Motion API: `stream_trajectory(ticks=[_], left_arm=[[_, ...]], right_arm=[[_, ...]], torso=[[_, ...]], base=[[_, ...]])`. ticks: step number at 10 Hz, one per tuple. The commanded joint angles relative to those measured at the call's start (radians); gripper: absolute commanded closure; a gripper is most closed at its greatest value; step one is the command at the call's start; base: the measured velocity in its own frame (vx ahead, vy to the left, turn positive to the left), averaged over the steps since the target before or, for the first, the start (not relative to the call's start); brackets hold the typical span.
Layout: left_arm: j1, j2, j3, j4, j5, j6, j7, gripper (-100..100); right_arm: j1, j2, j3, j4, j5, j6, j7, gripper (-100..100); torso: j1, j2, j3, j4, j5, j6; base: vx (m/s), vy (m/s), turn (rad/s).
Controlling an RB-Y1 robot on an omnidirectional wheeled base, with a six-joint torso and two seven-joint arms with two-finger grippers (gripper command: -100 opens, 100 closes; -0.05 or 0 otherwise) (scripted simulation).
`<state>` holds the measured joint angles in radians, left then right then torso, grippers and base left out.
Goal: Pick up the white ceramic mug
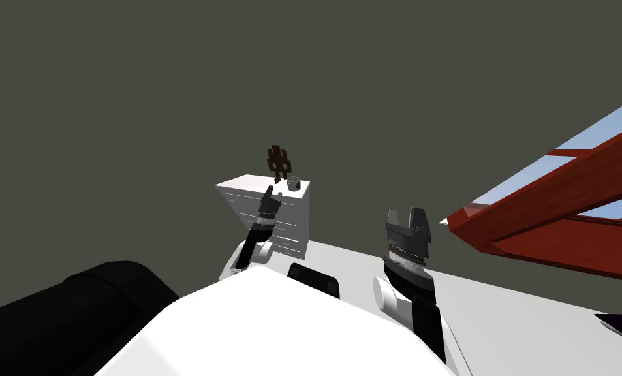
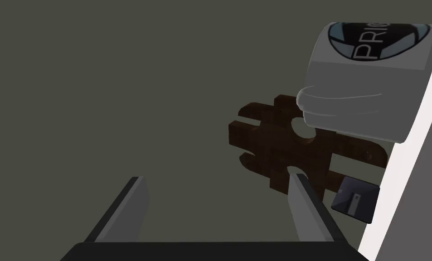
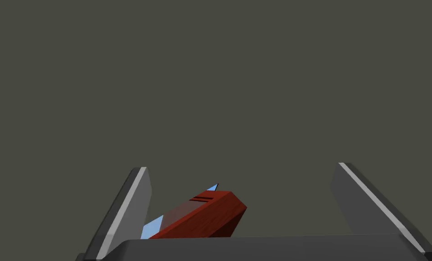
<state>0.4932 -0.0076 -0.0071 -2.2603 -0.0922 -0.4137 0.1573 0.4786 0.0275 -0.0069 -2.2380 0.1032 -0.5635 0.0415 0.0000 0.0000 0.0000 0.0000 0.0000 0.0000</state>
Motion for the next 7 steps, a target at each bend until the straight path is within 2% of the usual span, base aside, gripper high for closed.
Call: stream_trajectory(ticks=[1, 4, 7], left_arm=[[-0.005, 0.031, 0.003, -0.01, 0.004, 0.011, 0.002, -100], [-0.019, 0.1, 0.017, -0.035, 0.016, 0.063, 0.012, -100], [-0.043, 0.165, 0.038, -0.067, 0.033, 0.145, 0.025, -100]], right_arm=[[0.0, 0.0, 0.0, 0.0, 0.0, 0.0, 0.0, 0], [0.0, 0.0, 0.0, 0.0, 0.0, 0.0, 0.0, 0], [0.0, 0.0, 0.0, 0.0, 0.0, 0.0, 0.0, 0]], torso=[[0.0, 0.0, 0.0, 0.0, 0.0, 0.0], [-0.001, 0.003, 0.002, 0.001, 0.0, 0.0], [-0.003, 0.003, 0.002, 0.001, -0.001, 0.0]], base=[[-0.025, -0.007, 0.0], [-0.049, -0.019, -0.014], [-0.05, -0.052, -0.032]])
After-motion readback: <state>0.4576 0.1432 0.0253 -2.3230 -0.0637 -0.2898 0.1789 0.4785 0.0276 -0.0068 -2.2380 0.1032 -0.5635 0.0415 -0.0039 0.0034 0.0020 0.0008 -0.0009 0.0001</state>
